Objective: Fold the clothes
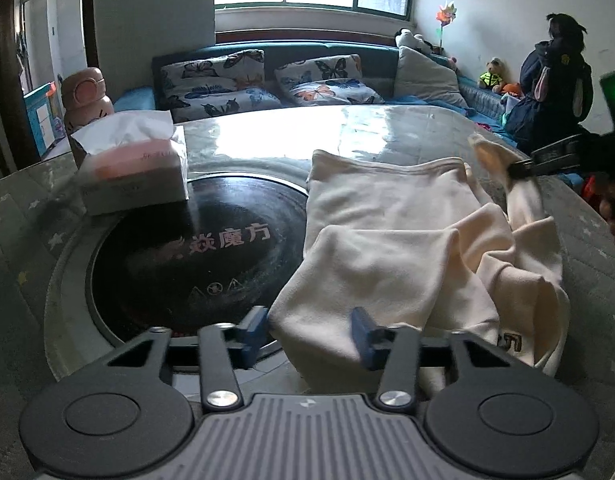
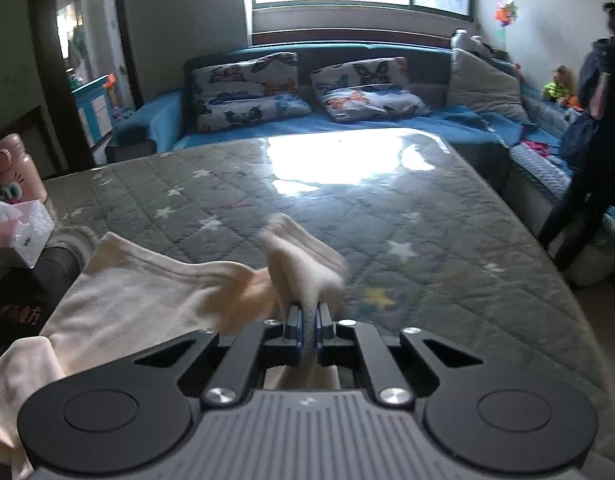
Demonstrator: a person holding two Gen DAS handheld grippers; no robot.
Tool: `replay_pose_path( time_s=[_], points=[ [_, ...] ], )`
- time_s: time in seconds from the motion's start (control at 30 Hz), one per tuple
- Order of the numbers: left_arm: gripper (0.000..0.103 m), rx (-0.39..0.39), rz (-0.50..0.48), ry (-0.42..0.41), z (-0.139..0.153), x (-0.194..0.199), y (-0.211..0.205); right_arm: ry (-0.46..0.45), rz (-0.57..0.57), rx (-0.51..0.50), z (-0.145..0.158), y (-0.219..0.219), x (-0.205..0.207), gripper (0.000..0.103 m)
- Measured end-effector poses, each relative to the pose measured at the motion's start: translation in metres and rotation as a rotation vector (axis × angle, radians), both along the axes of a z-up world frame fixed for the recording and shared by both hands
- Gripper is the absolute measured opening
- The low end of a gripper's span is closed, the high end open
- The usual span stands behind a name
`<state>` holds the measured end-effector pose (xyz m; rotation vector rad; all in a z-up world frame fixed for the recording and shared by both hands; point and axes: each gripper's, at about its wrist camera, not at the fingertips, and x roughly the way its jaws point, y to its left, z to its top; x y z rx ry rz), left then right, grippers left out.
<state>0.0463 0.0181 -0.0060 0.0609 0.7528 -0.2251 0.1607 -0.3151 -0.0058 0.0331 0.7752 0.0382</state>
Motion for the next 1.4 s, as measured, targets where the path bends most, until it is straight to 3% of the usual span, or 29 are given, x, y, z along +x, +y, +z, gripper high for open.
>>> replay_pose_path(
  time_s=[0.13,0.23,0.3,0.37,0.6,0.73,0.8,0.83,0.87,0.97,1.07,1.4],
  points=[
    [0.045,-0.003,0.003,-0.003,0.001,-0.002,0.0,0.006,-0.062,-0.009,0.006,-0.02,-0.013,0.005],
    [0.056,-0.009,0.005,-0.005,0.006,-0.006,-0.001,0.029,-0.118,-0.059,0.004,-0.035,-0.022,0.005],
    [0.072,-0.019,0.008,-0.016,0.009,-0.012,0.0,0.047,-0.146,-0.081,0.0,-0.045,-0.028,0.005],
    [0.08,-0.027,0.008,-0.023,0.01,-0.016,0.001,0.061,-0.151,-0.083,-0.004,-0.052,-0.034,0.005],
    [0.08,-0.009,-0.016,0.006,0.002,-0.014,-0.014,0.064,-0.145,-0.07,-0.019,-0.059,-0.046,0.011],
    [0.07,0.019,-0.03,0.027,-0.006,-0.011,-0.023,0.057,-0.132,-0.063,-0.022,-0.061,-0.049,0.013],
    [0.056,0.038,-0.035,0.037,-0.01,-0.009,-0.026,0.052,-0.128,-0.062,-0.023,-0.063,-0.051,0.014],
    [0.053,0.033,-0.034,0.037,-0.011,-0.009,-0.025,0.058,-0.128,-0.058,-0.025,-0.064,-0.049,0.014],
    [0.043,0.028,-0.032,0.036,-0.012,-0.009,-0.025,0.063,-0.126,-0.055,-0.026,-0.065,-0.048,0.014],
    [0.026,-0.005,-0.023,0.043,-0.011,-0.008,-0.019,0.064,-0.118,-0.056,-0.028,-0.065,-0.046,0.012],
    [0.017,0.002,-0.012,0.034,-0.008,-0.007,-0.01,0.057,-0.118,-0.067,-0.026,-0.063,-0.047,0.009],
    [0.011,0.072,0.179,0.007,-0.005,-0.005,0.064,0.049,-0.19,-0.141,-0.018,-0.079,-0.06,0.007]
  ],
)
